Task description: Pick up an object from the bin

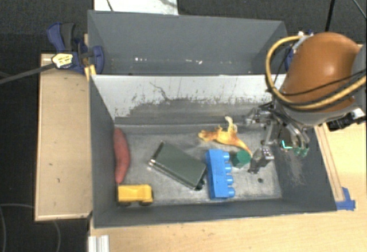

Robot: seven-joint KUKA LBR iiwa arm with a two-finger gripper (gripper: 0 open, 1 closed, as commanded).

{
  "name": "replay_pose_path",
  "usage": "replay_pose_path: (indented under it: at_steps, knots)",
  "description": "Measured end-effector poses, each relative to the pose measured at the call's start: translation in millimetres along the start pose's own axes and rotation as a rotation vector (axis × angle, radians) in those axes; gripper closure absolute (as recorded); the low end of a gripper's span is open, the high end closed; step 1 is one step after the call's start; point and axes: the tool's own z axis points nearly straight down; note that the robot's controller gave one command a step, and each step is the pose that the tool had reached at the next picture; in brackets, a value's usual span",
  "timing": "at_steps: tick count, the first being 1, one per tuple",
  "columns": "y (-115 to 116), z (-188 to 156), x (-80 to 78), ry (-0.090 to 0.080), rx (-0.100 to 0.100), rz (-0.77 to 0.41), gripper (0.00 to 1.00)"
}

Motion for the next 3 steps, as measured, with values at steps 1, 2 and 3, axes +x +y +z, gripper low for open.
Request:
replay_pose_path:
  at_steps: [1,2,3]
  knots:
    - [0,-4,-1.6,-0.008,0.0,0.0,0.0]
    - [-13,79,-44.2,-0.014,0.001,-0.073,0.0]
    - [-17,89,-62.1,-0.006,0.0,-0.06,0.0]
